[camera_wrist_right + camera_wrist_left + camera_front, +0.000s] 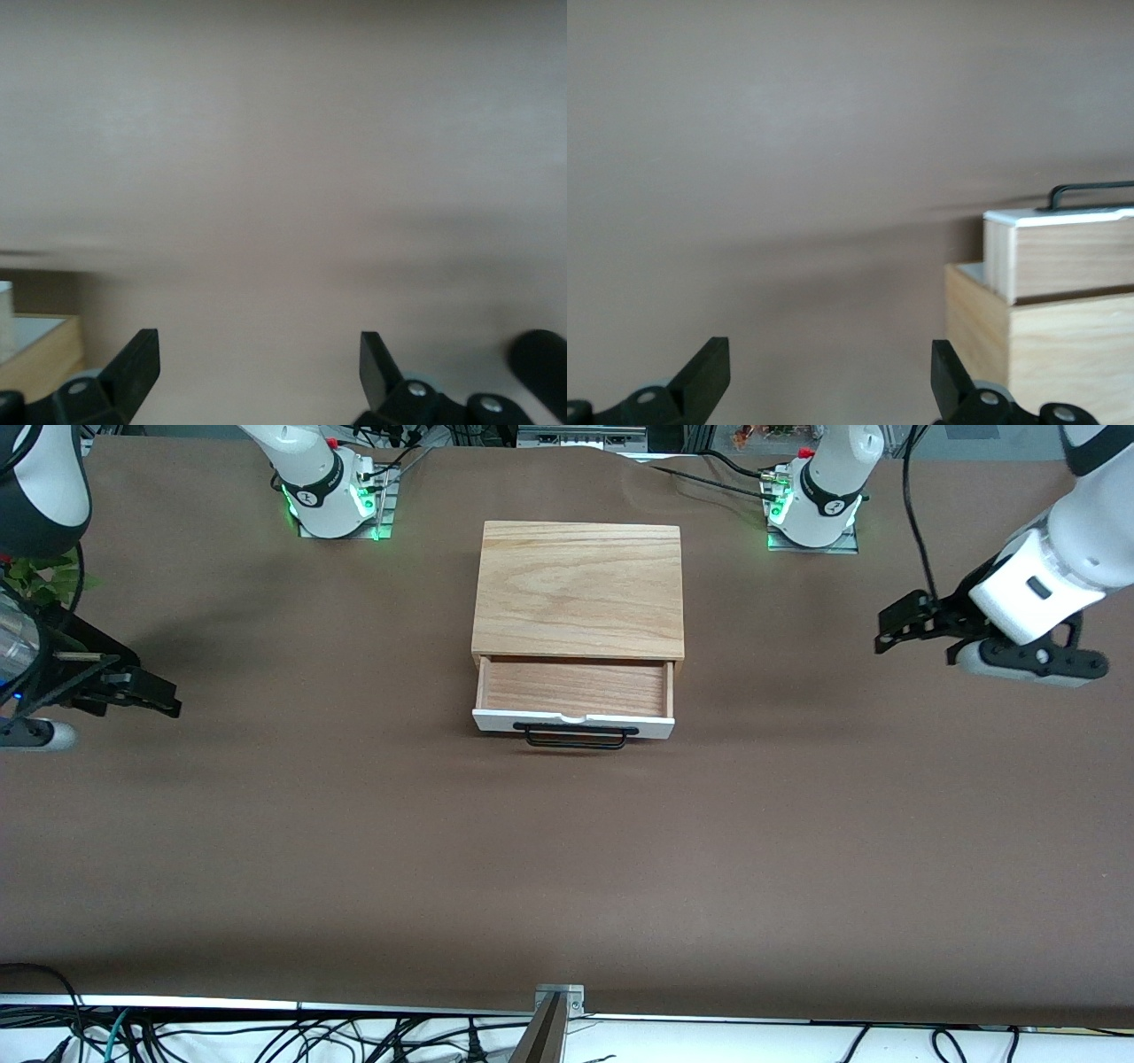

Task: Close drawer with both arms simultaneously
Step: 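Move the right gripper while the left gripper reaches the drawer front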

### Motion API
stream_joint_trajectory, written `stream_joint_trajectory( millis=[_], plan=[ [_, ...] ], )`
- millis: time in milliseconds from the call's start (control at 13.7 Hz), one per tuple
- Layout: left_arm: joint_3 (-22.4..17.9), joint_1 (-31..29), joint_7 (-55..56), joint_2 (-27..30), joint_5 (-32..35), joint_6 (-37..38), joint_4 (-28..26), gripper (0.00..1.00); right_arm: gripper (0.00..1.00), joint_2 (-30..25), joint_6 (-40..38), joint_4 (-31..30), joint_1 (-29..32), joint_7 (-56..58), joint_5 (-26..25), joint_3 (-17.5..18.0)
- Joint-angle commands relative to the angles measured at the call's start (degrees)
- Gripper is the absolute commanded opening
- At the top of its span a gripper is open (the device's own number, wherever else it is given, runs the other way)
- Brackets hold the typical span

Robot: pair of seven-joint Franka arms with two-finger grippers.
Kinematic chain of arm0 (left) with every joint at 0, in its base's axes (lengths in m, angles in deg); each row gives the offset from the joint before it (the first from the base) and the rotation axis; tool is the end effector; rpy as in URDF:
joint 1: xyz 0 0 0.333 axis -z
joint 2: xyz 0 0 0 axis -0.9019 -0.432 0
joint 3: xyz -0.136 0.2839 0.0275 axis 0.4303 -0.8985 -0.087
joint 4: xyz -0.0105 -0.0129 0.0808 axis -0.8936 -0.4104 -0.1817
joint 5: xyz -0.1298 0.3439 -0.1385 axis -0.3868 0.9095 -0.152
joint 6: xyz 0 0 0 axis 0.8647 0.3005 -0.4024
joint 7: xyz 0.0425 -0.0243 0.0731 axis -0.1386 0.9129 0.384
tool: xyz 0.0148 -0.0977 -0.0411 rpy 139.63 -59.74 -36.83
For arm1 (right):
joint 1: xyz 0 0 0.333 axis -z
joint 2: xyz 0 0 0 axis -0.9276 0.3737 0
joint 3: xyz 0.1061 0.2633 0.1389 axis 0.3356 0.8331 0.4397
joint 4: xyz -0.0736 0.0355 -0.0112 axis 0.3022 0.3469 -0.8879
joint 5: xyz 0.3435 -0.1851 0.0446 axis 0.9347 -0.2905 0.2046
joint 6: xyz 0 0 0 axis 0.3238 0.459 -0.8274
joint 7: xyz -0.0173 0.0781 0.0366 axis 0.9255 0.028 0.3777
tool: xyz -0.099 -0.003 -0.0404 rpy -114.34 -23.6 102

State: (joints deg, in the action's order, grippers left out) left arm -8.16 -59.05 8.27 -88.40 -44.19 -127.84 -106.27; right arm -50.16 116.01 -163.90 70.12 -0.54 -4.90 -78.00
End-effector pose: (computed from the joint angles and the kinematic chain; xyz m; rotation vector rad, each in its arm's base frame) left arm 0.5679 -0.0932 0.5786 2.9742 -0.0988 -0.0809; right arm 0.6307 0.0143 0.5463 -3.0845 0.0181 0.0511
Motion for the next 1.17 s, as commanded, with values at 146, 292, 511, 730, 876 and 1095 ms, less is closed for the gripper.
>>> stream_joint_trajectory(
  millis=[146, 292, 511, 730, 876, 1095],
  plan=[
    [3.89, 2.81, 0.55, -9.16, -5.20, -8.98, 0.01, 1.00, 1.00, 6.19, 4.97, 0.94, -3.62, -0.06, 5.58, 0.71],
    [4.15, 4.48, 1.43, -11.97, -6.42, -13.99, 0.01, 1.00, 1.00, 8.65, 8.05, 0.94, -8.28, -0.42, 5.58, 0.71],
    [5.21, 6.23, 2.75, -16.46, -16.41, -22.51, -0.08, 1.00, 1.00, 12.87, 13.05, 0.94, -13.82, -0.50, 5.93, 0.88],
    [7.92, 7.91, 2.75, -20.94, -23.02, -31.83, -0.08, 1.00, 1.00, 17.26, 19.03, 1.03, -19.10, -1.47, 10.84, 0.88],
    [8.99, 9.13, 2.67, -23.84, -27.06, -34.65, -0.08, 1.00, 1.00, 19.11, 21.85, 1.12, -21.30, -1.56, 11.56, 0.88],
    [9.69, 10.37, 2.14, -26.22, -33.83, -35.19, -0.52, 1.00, 1.00, 21.31, 23.26, 1.12, -24.47, -4.88, 14.45, 0.88]
  ],
)
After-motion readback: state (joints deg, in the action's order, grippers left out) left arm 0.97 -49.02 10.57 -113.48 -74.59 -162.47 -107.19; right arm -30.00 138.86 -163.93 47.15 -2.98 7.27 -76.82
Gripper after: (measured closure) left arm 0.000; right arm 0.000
